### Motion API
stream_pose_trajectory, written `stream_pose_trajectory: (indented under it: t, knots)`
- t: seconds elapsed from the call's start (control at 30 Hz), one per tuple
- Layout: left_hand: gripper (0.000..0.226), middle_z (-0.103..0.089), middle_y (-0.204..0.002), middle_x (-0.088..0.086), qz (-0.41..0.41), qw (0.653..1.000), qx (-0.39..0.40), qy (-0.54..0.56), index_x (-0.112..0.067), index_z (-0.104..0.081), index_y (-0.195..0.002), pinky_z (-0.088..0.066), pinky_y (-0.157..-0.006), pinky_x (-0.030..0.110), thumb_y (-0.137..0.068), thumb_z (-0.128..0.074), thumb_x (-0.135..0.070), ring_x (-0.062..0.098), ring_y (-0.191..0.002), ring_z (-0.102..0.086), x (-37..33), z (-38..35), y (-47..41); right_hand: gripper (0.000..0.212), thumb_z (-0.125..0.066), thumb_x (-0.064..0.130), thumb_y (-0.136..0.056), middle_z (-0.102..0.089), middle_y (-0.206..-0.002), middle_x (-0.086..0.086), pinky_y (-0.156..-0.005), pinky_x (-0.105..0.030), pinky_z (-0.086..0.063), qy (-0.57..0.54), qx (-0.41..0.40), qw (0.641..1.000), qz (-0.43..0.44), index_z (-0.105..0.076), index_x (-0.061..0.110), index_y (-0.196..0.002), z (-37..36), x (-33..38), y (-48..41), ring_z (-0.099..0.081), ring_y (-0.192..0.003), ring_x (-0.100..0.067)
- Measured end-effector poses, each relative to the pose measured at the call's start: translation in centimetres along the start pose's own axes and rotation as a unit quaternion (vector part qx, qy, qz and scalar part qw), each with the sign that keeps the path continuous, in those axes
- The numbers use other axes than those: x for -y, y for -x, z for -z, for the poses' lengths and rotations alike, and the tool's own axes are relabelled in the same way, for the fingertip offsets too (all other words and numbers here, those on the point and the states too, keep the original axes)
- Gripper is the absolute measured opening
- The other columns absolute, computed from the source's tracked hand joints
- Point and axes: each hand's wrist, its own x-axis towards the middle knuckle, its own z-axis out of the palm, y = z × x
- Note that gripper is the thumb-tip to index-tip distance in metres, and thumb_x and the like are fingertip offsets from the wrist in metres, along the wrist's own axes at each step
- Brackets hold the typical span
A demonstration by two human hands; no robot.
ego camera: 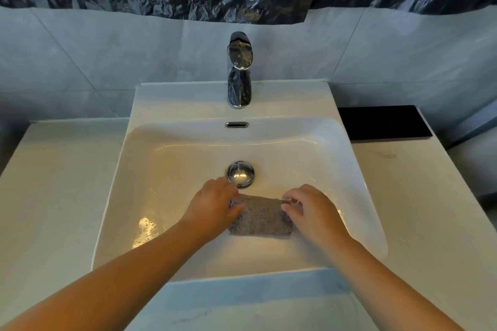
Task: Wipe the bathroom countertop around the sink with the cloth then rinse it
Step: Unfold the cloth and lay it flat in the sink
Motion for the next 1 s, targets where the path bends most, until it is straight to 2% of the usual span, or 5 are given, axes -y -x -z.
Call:
stream_pose_trajectory:
  t: [0.13, 0.4, 0.53, 0.83, 1.0]
  knots:
    - [0.049, -0.05, -0.112, 0.007, 0.165, 0.985, 0.057, 0.015, -0.014, -0.051, -0.116, -0.044, -0.089, 0.033, -0.087, -0.056, -0.052, 0.025, -0.105, -0.048, -0.3, -1.3, -0.4, 0.038, -0.062, 0.043, -0.087, -0.054, -0.105, -0.003, -0.073, -0.026, -0.045, -0.007, 0.056, 0.992, -0.109, -0.057, 0.015, -0.113, -1.2, -0.3, -0.6, -0.055, -0.093, -0.019]
    - [0.025, -0.053, -0.082, 0.002, 0.246, 0.951, 0.027, 0.184, -0.016, -0.053, -0.079, -0.036, -0.058, 0.025, -0.08, -0.07, -0.034, 0.017, -0.075, -0.048, -1.1, -1.1, -0.4, 0.025, -0.067, 0.031, -0.085, -0.059, -0.088, 0.002, -0.059, -0.02, -0.04, -0.18, 0.043, 0.975, -0.126, -0.048, 0.019, -0.096, -1.7, -0.7, -0.4, -0.055, -0.079, -0.011]
    - [0.024, -0.065, -0.086, 0.001, 0.282, 0.906, -0.009, 0.316, -0.016, -0.054, -0.098, -0.042, -0.059, 0.024, -0.086, -0.065, -0.034, 0.015, -0.077, -0.058, -3.3, 0.3, 0.7, 0.025, -0.063, 0.034, -0.088, -0.061, -0.089, 0.002, -0.062, -0.019, -0.042, -0.314, -0.013, 0.938, -0.149, -0.052, 0.019, -0.105, 0.6, -0.6, 0.9, -0.06, -0.083, -0.014]
    - [0.043, -0.07, -0.094, -0.002, 0.208, 0.848, 0.009, 0.487, -0.026, -0.05, -0.114, -0.055, -0.074, 0.027, -0.079, -0.075, -0.024, 0.012, -0.084, -0.068, -11.0, 2.4, 2.8, 0.033, -0.066, 0.046, -0.079, -0.054, -0.076, 0.0, -0.063, -0.029, -0.042, -0.374, -0.043, 0.908, -0.184, -0.053, 0.017, -0.088, 6.5, -1.6, 7.0, -0.052, -0.067, -0.014]
    - [0.039, -0.073, -0.092, 0.001, 0.122, 0.862, 0.073, 0.486, -0.021, -0.059, -0.112, -0.054, -0.088, 0.045, -0.079, -0.074, -0.033, 0.018, -0.087, -0.07, -13.5, 3.1, 1.8, 0.049, -0.064, 0.07, -0.066, -0.066, -0.093, 0.005, -0.079, -0.036, -0.055, -0.371, -0.045, 0.901, -0.219, -0.058, 0.033, -0.099, 9.0, -3.1, 10.6, -0.067, -0.085, -0.012]
